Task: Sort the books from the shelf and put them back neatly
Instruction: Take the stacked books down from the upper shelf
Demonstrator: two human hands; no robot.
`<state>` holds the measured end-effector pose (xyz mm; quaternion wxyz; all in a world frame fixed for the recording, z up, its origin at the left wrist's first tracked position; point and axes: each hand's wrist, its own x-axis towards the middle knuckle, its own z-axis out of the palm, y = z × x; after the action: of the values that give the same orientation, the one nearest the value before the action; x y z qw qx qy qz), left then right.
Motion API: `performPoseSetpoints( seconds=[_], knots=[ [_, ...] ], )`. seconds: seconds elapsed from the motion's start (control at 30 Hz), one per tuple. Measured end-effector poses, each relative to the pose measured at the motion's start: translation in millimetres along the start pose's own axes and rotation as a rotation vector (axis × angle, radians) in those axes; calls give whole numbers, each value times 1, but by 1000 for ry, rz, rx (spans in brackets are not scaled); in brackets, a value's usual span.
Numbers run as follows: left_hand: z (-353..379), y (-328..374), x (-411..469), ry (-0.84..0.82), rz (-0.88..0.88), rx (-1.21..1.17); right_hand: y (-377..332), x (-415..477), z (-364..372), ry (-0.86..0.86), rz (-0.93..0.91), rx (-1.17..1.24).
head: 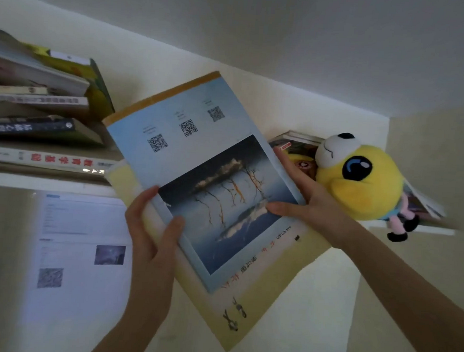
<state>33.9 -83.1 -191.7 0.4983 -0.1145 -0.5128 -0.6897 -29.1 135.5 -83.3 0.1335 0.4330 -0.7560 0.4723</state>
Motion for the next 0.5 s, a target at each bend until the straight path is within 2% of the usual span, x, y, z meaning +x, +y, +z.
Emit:
performPoseSetpoints(
  seconds=[0.1, 0.17, 0.37, 0.5],
  knots=[
    [-6, -1, -8, -36, -20, 8, -1, -30, 11, 11, -41, -80],
    [-8, -4, -25, -88, -29, 16, 11, -61, 20, 48, -12, -34],
    [-25, -48, -96, -245, -219, 86, 61, -169, 54, 203, 234, 214],
    [-36, -96, -155, -290, -425, 122, 102, -228, 73, 222, 465, 342]
  ],
)
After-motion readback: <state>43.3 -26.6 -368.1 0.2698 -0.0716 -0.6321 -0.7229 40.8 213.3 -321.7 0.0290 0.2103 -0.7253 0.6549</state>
